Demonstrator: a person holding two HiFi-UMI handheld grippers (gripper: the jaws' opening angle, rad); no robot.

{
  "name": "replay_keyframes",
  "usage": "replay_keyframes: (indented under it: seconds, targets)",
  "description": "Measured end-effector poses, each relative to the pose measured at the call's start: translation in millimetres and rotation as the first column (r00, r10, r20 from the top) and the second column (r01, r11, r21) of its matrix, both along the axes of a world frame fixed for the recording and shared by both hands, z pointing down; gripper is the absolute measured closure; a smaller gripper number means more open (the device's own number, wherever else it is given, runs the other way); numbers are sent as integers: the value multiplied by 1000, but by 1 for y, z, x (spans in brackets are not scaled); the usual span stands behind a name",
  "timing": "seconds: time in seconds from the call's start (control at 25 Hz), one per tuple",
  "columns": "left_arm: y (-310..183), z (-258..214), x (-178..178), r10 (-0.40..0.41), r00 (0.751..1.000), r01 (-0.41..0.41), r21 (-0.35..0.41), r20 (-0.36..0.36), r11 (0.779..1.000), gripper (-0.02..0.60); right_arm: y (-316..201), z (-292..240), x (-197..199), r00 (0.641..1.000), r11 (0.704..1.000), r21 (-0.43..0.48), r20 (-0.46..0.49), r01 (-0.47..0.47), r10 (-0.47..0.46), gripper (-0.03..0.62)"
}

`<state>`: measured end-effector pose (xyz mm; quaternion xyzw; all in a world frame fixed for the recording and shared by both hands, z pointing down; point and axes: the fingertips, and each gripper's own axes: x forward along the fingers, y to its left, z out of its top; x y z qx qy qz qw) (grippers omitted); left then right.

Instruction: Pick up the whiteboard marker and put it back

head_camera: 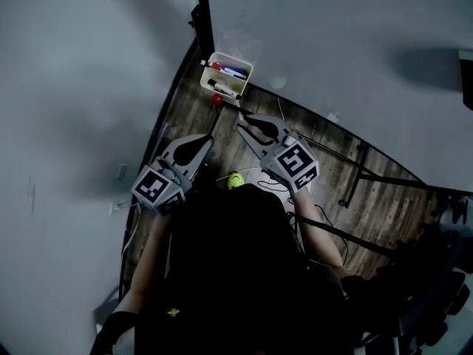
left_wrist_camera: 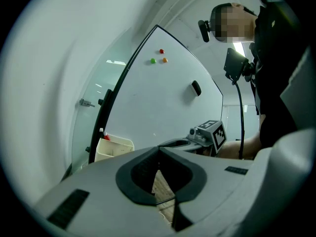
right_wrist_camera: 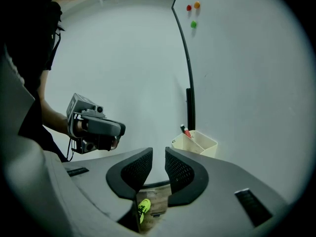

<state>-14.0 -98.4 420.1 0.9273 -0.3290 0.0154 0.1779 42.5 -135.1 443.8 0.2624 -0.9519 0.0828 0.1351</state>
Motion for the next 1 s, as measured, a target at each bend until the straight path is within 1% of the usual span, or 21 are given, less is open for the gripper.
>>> replay_keyframes:
  seconds: [0.24, 0.64, 0.8, 0.92, 1.0]
  targets:
    - [-18, 3, -6, 11, 1000, -11, -9, -9, 1000, 557, -17, 3, -7, 999, 999, -8, -14, -32, 32, 520]
    - [-40, 7, 2, 111, 994, -112, -40, -23, 993, 557, -48, 19, -15, 991, 998, -5, -124, -56, 55, 462]
    - [-46, 9, 1, 112, 993, -114, -54, -40, 992, 557, -57, 25, -19, 982, 999, 23, -187, -32, 36, 432]
    - [-49, 10, -3, 102, 993, -105, -61, -55, 993, 557, -62, 31, -21, 972, 999, 41, -234, -13, 22, 387]
    - [-50, 11, -6, 88, 994, -92, -68, -61, 993, 557, -63, 34, -21, 969, 999, 41, -248, 4, 6, 381]
